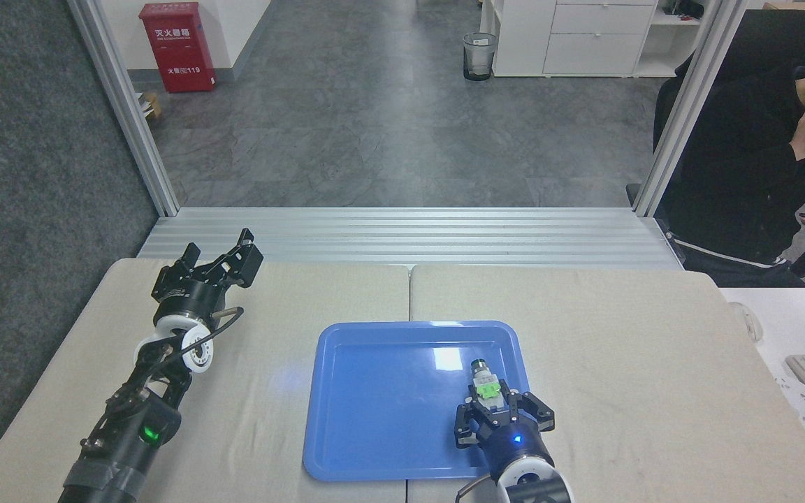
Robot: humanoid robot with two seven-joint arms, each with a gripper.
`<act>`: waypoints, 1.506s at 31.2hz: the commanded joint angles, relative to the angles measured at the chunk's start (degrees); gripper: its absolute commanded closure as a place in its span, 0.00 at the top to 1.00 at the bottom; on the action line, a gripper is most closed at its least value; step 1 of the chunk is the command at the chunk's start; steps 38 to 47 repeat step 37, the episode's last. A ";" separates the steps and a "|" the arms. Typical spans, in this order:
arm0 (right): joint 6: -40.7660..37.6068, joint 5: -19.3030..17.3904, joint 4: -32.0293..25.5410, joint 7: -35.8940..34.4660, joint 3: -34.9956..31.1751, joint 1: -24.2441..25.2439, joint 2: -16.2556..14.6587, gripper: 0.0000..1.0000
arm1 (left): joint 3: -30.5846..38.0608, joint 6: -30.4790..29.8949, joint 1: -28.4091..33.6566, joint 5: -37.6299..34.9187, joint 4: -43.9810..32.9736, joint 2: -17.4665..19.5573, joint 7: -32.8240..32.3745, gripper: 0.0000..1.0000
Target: Pick up switch part and place in tray
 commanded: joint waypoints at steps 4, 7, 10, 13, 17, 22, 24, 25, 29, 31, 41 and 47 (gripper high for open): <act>-0.29 -0.26 -2.66 -0.16 -9.03 -4.90 7.25 1.00 | 0.00 -0.04 0.02 0.00 0.00 -0.06 0.05 1.00; -2.39 -0.26 0.75 -0.16 -13.61 -11.30 7.00 1.00 | 0.00 -0.04 0.02 0.00 0.00 0.02 0.05 1.00; -7.75 -0.61 6.46 -0.42 -16.86 -18.25 4.73 1.00 | 0.00 -0.04 0.02 0.00 0.00 0.02 0.05 1.00; -14.51 -2.19 11.82 -3.05 -18.54 -22.13 0.16 1.00 | 0.00 -0.04 0.02 0.00 0.00 0.02 0.05 1.00; -24.19 -3.16 20.17 -8.32 -18.89 -25.03 -5.12 1.00 | 0.00 -0.04 0.02 0.00 0.00 0.02 0.05 1.00; -24.82 -3.25 28.00 -11.40 -18.98 -27.85 -7.76 1.00 | 0.00 -0.04 -0.07 0.00 0.00 0.02 0.05 1.00; -24.82 -3.34 29.24 -12.72 -18.98 -27.94 -9.34 1.00 | 0.00 -0.04 0.02 0.00 0.00 0.02 0.05 1.00; -24.91 -3.60 29.33 -13.42 -18.98 -27.94 -10.39 1.00 | 0.00 -0.04 0.02 0.00 0.00 0.02 0.05 1.00; -25.26 -4.74 29.33 -14.65 -18.98 -27.41 -12.34 1.00 | 0.00 -0.04 0.02 0.00 0.00 0.02 0.05 1.00; -25.26 -5.09 29.51 -15.62 -18.98 -27.33 -12.42 1.00 | 0.00 -0.04 0.02 0.00 0.00 -0.06 0.05 1.00; -25.08 -9.48 29.25 -19.14 -18.98 -25.92 -12.16 1.00 | 0.00 -0.04 -0.07 0.00 0.00 0.02 0.05 1.00; -25.08 -9.48 29.25 -19.14 -18.98 -25.92 -12.16 1.00 | 0.00 -0.04 -0.07 0.00 0.00 0.02 0.05 1.00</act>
